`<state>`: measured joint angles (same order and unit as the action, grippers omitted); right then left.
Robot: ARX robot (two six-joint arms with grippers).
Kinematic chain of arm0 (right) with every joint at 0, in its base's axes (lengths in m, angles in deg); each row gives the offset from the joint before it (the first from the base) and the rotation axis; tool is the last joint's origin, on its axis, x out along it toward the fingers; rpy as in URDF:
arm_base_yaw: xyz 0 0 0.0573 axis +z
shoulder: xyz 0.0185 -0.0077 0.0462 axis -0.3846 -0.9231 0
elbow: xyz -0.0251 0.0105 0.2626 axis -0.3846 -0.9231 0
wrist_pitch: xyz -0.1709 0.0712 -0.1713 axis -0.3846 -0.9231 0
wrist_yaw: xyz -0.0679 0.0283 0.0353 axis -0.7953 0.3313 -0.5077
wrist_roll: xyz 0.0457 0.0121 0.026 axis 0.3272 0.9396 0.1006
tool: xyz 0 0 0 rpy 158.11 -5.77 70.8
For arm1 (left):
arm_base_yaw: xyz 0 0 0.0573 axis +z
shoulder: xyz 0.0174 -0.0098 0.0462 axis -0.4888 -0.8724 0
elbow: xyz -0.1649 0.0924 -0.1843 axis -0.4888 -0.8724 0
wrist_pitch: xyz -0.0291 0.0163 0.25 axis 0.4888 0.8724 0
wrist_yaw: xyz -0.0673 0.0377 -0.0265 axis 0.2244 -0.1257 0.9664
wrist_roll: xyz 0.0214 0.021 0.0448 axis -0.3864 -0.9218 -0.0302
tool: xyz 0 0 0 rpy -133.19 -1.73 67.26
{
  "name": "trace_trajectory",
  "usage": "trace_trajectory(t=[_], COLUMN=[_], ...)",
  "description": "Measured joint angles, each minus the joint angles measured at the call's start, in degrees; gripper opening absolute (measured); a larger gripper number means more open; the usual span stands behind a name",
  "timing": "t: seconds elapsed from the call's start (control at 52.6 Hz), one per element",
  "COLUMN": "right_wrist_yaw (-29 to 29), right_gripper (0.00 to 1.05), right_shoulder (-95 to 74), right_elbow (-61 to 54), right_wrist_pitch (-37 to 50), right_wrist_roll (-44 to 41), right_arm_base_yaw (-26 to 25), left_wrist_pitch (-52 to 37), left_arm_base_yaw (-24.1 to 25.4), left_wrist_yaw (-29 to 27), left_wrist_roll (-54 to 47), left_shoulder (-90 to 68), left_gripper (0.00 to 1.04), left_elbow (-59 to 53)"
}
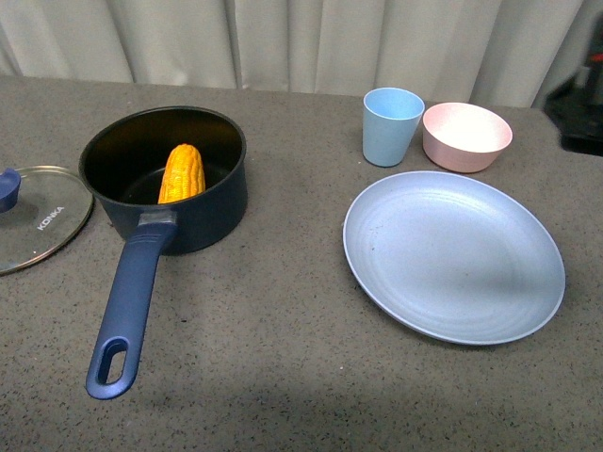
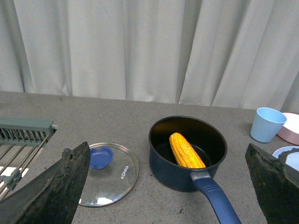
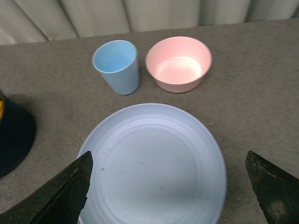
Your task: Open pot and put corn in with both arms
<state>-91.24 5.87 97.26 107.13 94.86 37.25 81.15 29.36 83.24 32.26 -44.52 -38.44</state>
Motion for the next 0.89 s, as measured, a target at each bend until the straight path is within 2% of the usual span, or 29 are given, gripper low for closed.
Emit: trace_trajectory(t=[0.057,0.095,0.152,0.209,0.266,0.399,0.513,0.551,0.722,0.798,0.894], right_wrist_yaw=[-3.06,-4.37,-4.04,-3.15,-2.38,-0.61,1.29,1.64,3.3,7.32,7.56], right_gripper=[0.9,0.83,0.74,0.65,0.57,0.33,0.07,0.01,0.01,0.01,0.01], right_shoulder=[0.72,-0.57,-2.03,-1.79,0.11,6.97,13.29,15.21,22.27,25.68,31.02], right_elbow=[-4.39,-8.5,-13.22,-16.98,-18.58,-21.66,-24.81,-25.42,-27.21,-28.04,-28.92], right_wrist_pitch=[8.28,19.87,32.06,40.59,44.68,43.63,39.39,38.29,33.2,30.47,26.27], right_wrist_roll=[-2.56,-5.6,-8.66,-10.62,-11.82,-12.96,-13.35,-13.6,-13.51,-13.55,-13.53], right_arm_base_yaw=[-0.83,-1.62,-2.47,-3.28,-4.04,-6.03,-7.85,-8.31,-9.81,-12.72,-14.43], left_wrist_pitch=[0.0,0.0,0.0,0.0,0.02,0.02,0.02,0.02,0.02,0.02,0.02], left_arm_base_yaw=[-0.02,-0.02,-0.02,-0.02,-0.02,-0.02,-0.02,-0.02,-0.02,-0.02,-0.02], left_wrist_yaw=[0.0,0.0,0.04,0.0,0.0,0.0,0.0,0.0,0.0,0.0,0.0], left_wrist_roll=[0.0,0.0,-0.02,0.0,0.0,0.0,0.0,0.0,0.0,0.0,0.0], left_shoulder=[0.0,0.0,0.04,0.07,0.0,0.02,0.02,0.02,0.02,0.02,0.02], left_gripper=[0.98,0.98,0.98,0.98,0.98,0.98,0.98,0.98,0.98,0.98,0.98], left_elbow=[0.0,0.0,0.0,0.0,0.0,0.0,0.0,0.0,0.0,0.0,0.0])
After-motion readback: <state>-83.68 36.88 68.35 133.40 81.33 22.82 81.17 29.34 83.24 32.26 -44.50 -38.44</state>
